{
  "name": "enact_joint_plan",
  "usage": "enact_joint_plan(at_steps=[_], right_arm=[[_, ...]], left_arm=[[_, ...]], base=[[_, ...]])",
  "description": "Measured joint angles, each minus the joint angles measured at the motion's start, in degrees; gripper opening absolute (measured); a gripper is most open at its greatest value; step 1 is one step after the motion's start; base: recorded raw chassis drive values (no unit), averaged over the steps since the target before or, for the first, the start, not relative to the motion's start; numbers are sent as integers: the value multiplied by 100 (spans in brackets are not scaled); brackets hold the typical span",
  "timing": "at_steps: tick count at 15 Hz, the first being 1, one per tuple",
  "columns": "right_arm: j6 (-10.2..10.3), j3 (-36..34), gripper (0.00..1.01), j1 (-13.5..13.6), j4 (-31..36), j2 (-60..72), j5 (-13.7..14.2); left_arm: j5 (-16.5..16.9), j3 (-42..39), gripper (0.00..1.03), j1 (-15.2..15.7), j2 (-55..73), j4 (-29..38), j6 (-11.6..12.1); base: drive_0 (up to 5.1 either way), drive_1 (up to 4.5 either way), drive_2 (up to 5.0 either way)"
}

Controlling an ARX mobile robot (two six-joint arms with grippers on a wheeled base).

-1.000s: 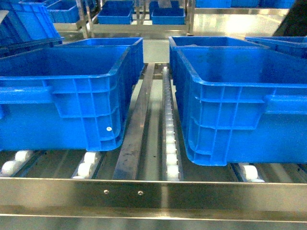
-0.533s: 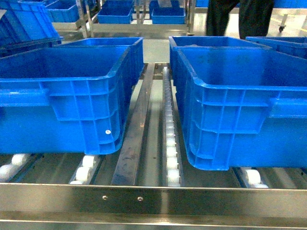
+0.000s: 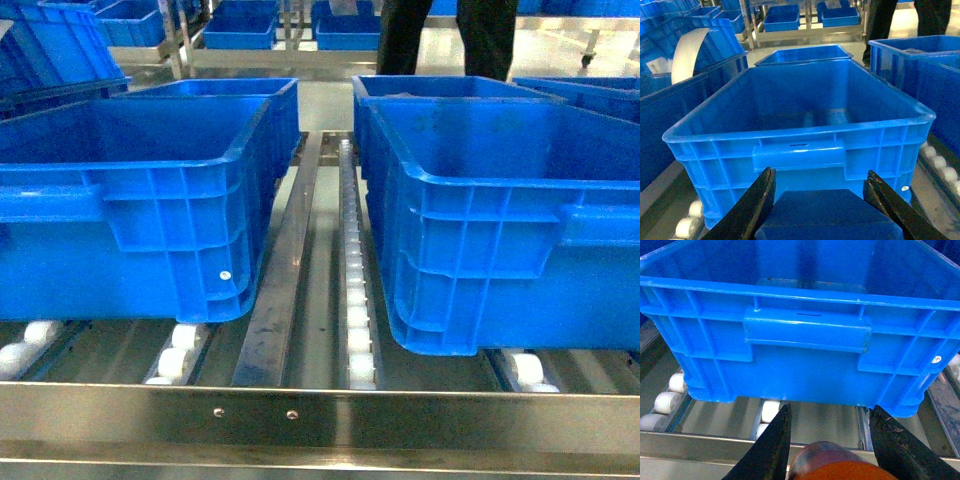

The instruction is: Sort blue parts and orange caps into right shelf containers

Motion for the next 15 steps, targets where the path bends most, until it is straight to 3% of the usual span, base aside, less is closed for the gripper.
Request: enact_joint_plan(at_steps=[15], right_arm=[[0,0,41,0,0,0,0]], left_arm=[[0,0,44,0,0,-2,0]], base=[[0,0,0]])
